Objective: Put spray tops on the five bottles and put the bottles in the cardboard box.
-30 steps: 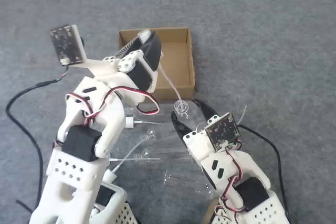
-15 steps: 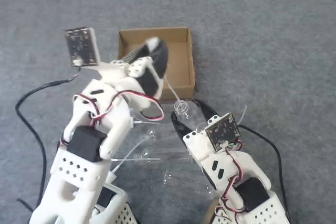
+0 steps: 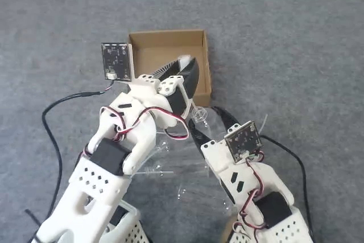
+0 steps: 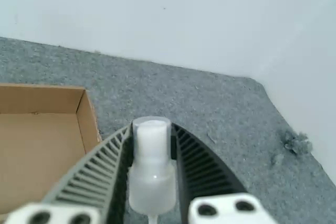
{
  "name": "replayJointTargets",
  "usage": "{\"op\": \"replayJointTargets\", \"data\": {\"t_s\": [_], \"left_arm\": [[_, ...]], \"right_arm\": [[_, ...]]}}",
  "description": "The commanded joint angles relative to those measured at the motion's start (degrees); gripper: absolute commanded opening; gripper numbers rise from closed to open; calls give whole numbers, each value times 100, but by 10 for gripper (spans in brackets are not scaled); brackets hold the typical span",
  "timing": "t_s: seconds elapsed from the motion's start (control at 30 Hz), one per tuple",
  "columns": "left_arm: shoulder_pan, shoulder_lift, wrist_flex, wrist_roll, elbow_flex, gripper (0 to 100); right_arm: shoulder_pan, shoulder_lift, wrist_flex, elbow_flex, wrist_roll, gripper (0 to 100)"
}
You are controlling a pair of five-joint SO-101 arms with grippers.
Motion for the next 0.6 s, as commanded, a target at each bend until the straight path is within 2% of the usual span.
{"op": "replayJointTargets", "data": {"t_s": [0.0,0.23,0.57], "left_arm": [[44,-123,-149,-70,-22,12],[510,-132,-193,-97,268,12],[888,-176,-510,-1011,690,12]], "right_arm": [[101,-127,-295,-26,-44,6],[110,-127,-312,-18,-18,6],[444,-136,-330,-62,-53,6]]}}
